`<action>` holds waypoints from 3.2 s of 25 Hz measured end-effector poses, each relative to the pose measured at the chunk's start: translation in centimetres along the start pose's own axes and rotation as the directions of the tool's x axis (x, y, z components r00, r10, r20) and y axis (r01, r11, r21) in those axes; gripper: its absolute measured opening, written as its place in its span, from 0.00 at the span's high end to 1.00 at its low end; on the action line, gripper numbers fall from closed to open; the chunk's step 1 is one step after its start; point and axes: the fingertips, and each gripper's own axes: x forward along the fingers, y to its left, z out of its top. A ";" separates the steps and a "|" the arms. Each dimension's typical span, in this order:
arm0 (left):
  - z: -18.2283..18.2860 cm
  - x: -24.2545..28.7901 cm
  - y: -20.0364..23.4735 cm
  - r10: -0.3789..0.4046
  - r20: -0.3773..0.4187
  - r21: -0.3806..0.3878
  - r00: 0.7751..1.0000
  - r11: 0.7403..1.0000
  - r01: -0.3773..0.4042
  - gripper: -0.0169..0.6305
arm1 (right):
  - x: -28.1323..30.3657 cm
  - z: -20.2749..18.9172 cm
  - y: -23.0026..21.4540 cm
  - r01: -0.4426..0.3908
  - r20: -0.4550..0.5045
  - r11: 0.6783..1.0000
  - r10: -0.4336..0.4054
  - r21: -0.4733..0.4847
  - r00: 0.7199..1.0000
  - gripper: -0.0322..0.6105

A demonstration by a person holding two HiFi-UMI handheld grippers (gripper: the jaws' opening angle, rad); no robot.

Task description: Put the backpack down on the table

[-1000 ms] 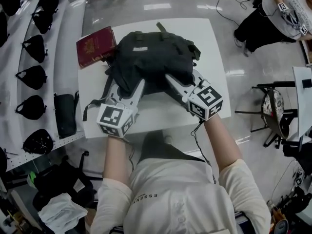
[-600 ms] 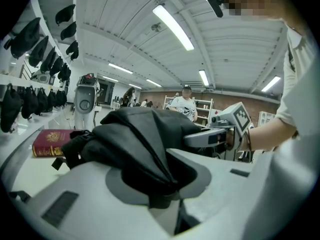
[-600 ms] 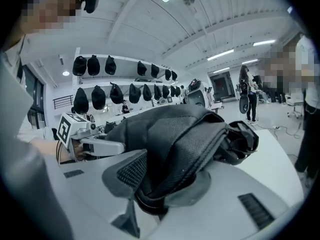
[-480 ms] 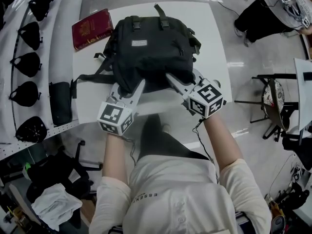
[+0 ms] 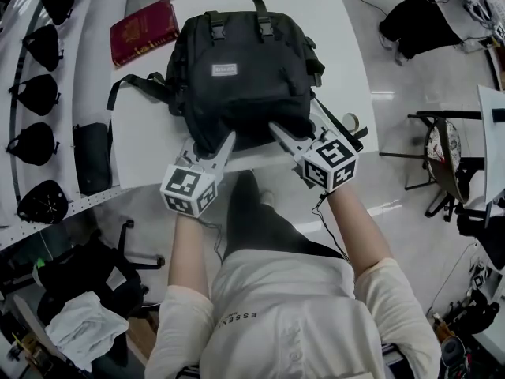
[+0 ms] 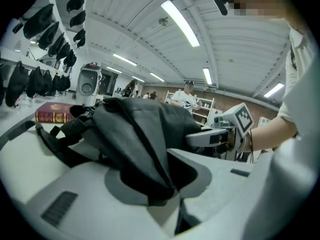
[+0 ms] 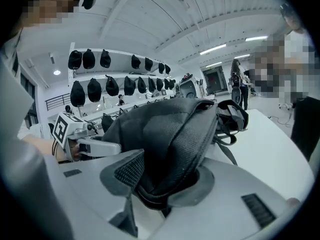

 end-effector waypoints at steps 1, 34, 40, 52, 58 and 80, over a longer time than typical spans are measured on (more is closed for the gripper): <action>-0.5 0.0 0.0 0.001 -0.007 -0.008 1.000 1.000 -0.001 0.83 | -0.1 -0.5 0.0 -0.001 -0.009 1.000 0.001 0.002 1.000 0.69; 6.2 -8.9 -4.0 0.160 0.155 0.129 0.975 0.975 -0.180 0.47 | -7.7 7.0 5.7 0.209 0.254 0.971 -0.174 -0.119 0.951 0.61; 9.8 -11.0 -6.2 0.131 0.220 0.178 0.967 0.969 -0.172 0.69 | -9.7 10.0 7.9 0.202 0.324 0.967 -0.142 -0.158 0.935 0.86; 12.2 -13.1 -6.5 0.171 0.284 0.213 0.943 0.948 -0.236 0.97 | -11.4 12.5 10.4 0.168 0.364 0.955 -0.070 -0.246 0.929 0.93; 13.3 -13.3 -6.7 0.156 0.306 0.196 0.939 0.955 -0.222 0.97 | -11.2 12.6 11.1 0.119 0.341 0.956 -0.021 -0.269 0.940 0.93; 14.3 -11.7 -5.8 0.181 0.282 0.199 0.942 0.950 -0.242 0.97 | -10.6 14.3 8.6 0.149 0.369 0.954 -0.044 -0.261 0.928 0.93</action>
